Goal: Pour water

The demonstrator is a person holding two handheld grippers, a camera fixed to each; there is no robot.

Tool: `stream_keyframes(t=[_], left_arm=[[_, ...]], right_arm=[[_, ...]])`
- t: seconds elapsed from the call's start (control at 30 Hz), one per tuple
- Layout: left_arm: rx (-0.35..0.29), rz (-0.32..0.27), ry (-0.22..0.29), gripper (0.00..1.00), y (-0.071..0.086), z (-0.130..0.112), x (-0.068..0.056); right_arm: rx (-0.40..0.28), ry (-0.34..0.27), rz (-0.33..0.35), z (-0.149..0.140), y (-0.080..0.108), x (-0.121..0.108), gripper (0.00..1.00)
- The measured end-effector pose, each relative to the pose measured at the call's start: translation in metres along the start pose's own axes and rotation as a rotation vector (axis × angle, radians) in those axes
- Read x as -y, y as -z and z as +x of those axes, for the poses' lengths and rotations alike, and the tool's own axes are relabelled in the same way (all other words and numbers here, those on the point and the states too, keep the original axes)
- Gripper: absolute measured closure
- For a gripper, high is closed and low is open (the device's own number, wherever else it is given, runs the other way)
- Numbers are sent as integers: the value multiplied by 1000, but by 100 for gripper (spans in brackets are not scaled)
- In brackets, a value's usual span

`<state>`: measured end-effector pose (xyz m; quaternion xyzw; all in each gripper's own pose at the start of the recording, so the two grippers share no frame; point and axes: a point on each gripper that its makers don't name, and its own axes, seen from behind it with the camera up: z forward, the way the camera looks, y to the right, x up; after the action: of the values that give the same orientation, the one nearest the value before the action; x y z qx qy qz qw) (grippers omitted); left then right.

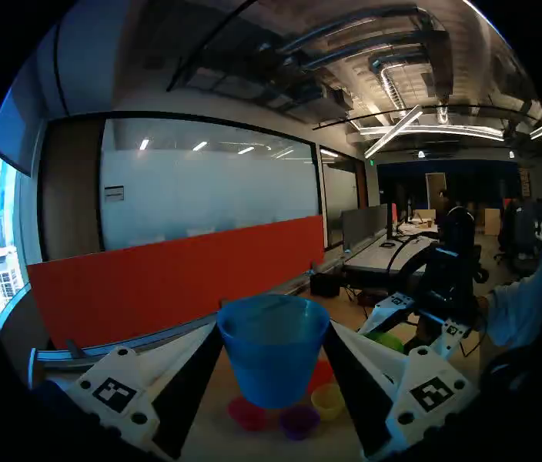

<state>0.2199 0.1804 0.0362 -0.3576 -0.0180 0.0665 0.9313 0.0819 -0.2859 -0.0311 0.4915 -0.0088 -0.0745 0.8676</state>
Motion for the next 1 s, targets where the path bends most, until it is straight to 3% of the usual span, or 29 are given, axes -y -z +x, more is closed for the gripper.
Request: stream_keyframes(t=[0.43, 1.0], left_arm=[[89, 26, 16, 12, 13, -68, 11], [231, 23, 18, 12, 22, -148, 8]], right_arm=[[62, -4, -50, -12, 25, -20, 11], [170, -22, -76, -55, 55, -31, 10]])
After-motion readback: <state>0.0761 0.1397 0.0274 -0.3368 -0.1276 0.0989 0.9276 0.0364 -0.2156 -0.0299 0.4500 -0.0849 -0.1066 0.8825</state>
